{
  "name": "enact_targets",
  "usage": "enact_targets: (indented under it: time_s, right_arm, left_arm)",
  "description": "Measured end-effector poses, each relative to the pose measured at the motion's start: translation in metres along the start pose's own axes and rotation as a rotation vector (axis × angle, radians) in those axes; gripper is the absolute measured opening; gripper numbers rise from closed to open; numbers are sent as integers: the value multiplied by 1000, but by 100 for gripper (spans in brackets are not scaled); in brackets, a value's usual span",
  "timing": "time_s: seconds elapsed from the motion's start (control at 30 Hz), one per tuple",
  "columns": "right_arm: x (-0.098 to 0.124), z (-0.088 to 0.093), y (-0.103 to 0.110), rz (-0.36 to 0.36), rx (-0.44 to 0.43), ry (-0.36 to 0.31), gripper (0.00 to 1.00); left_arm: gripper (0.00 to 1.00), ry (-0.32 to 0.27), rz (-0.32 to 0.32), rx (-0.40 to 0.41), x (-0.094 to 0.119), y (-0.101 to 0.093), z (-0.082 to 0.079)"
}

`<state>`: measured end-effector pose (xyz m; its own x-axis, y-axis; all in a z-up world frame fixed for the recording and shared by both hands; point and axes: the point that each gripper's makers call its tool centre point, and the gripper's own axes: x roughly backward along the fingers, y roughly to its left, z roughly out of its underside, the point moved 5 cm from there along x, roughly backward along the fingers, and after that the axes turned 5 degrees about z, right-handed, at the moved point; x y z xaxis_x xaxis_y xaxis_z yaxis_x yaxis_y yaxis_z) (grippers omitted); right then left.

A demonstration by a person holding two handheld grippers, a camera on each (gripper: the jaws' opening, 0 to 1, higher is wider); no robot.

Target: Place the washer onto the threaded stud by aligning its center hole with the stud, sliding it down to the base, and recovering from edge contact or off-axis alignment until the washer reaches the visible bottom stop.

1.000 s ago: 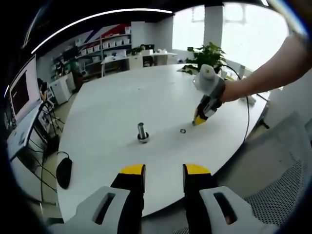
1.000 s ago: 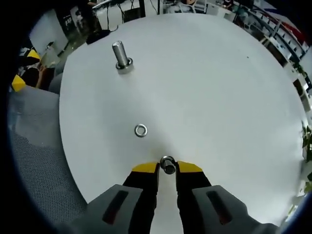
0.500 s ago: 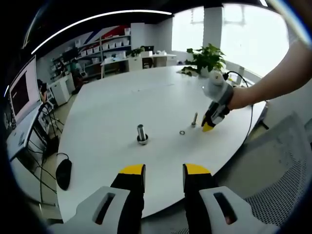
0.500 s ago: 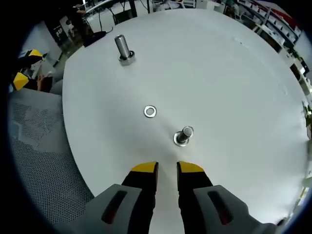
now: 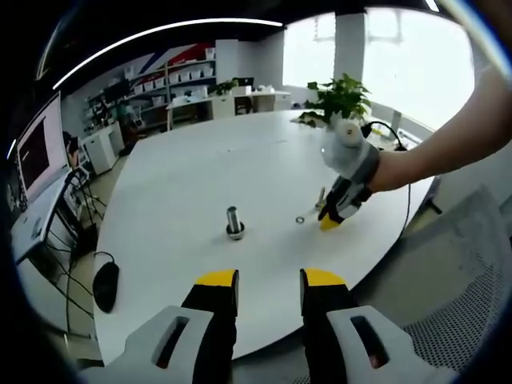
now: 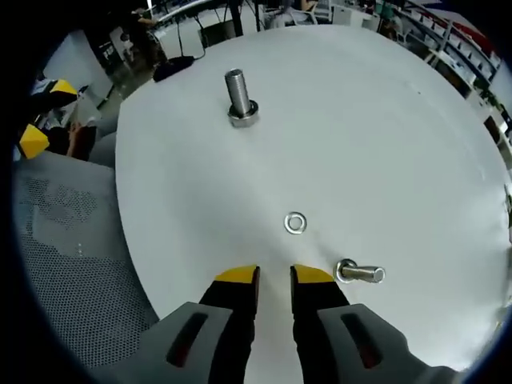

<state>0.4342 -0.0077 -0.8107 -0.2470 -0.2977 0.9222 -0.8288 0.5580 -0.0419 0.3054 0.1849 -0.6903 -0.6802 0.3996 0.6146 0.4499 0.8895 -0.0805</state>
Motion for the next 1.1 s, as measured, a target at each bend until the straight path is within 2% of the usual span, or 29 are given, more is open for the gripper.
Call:
enact_targets:
  time_s: [0.23,0.53,1.03,1.1]
  right_arm:
    - [-7,-13,-3,16,27,-4,20]
    - [-14,-13,-11,50,38,24,21]
    - [-21,-23,-17,27,18,13,19]
    - [-21,-23,-16,26,44,19,18]
  left_arm:
    - [29,-3,-4,-1,0,1,0]
    - [29,-3,-5,-2,0,1,-1]
    - [28,0,-2,-3,0,1,0]
    - [28,-2,-4,-3,0,1,-1]
